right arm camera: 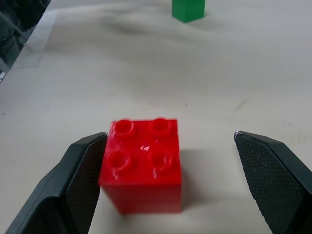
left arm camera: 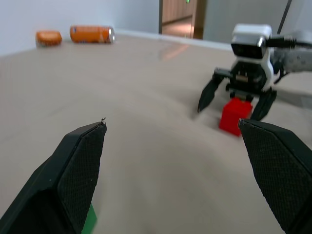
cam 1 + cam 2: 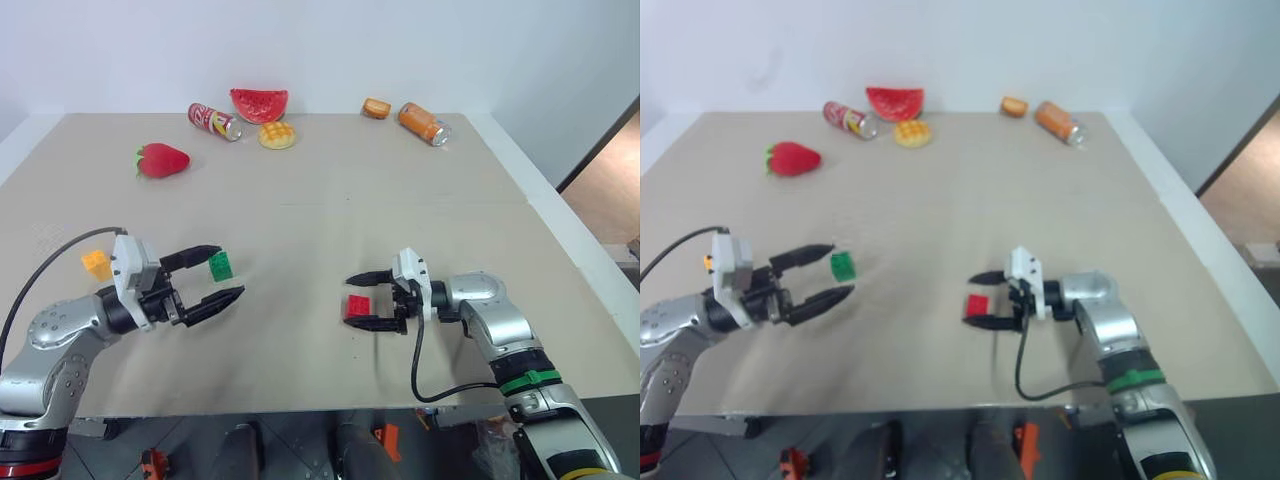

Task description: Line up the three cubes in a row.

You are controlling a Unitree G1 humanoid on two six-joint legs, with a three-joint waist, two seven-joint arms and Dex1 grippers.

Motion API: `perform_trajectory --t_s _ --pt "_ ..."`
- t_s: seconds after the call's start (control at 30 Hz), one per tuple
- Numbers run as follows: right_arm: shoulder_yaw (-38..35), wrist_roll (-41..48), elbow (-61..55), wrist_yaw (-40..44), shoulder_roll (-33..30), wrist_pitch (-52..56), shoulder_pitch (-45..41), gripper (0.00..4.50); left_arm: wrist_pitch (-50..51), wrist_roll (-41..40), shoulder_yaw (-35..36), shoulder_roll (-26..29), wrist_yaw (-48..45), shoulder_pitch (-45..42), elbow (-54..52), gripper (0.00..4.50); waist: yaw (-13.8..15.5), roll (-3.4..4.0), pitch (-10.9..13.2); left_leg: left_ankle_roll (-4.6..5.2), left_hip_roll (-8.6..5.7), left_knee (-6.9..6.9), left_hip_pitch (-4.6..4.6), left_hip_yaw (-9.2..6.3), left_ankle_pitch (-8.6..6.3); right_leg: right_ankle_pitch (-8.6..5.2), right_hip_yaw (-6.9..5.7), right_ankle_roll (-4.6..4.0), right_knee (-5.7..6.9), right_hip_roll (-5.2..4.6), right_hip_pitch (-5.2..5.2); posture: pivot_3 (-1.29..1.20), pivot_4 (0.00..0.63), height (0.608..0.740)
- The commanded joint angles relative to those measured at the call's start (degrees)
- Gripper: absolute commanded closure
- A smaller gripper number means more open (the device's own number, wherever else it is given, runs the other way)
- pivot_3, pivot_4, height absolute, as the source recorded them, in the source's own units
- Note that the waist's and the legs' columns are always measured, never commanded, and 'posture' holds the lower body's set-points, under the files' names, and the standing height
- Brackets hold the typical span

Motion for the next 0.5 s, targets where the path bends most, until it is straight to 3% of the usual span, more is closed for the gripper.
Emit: perform_trajectory --t_s 0.03,0.13,0.27,0.4,0.5 --pt "-2.3 3.2 -8.1 5.0 -6.6 3.6 1.8 0.20 1.4 -0.4 3.6 3.2 -1.8 3.6 -0.2 0.00 0.0 0.00 0.0 -0.01 0.00 -0.02 0.00 0.05 -0.01 -0.01 0.00 -0.02 0.00 -0.04 -0.01 0.00 0.150 0.740" --pt "-3.9 4.9 -10.9 7.0 -11.2 4.9 3.3 0.20 0.9 1.5 3.8 5.0 -2.6 5.8 1.4 0.00 0.2 0.00 0.0 -0.06 -0.01 -0.04 0.02 0.08 -0.04 -0.10 -0.05 -0.08 -0.01 -0.14 -0.02 0.00 0.150 0.740" --pt "-7.3 4.9 -9.1 3.4 -12.7 4.3 1.5 0.20 0.7 2.7 4.8 4.7 -0.6 6.0 3.7 0.00 0.1 -0.01 0.0 -0.08 0.01 -0.02 0.04 0.17 -0.06 -0.04 -0.09 -0.17 -0.01 -0.21 -0.08 0.00 0.150 0.740" --pt "-12.2 8.1 -10.6 -2.9 -10.2 6.4 -0.6 0.20 2.4 1.0 7.8 2.6 4.6 6.0 3.3 0.00 0.0 -0.02 0.0 -0.08 0.11 -0.02 0.02 0.44 -0.05 0.07 -0.07 -0.19 0.00 -0.26 -0.23 0.00 0.150 0.740" --pt "-13.8 11.9 -16.1 -6.8 -7.4 10.2 -0.3 0.20 2.2 4.4 7.4 2.1 7.6 6.8 4.2 0.00 0.0 -0.03 0.0 -0.08 0.21 -0.05 -0.02 0.48 -0.06 0.09 -0.07 -0.16 0.00 -0.19 -0.29 0.00 0.150 0.740"
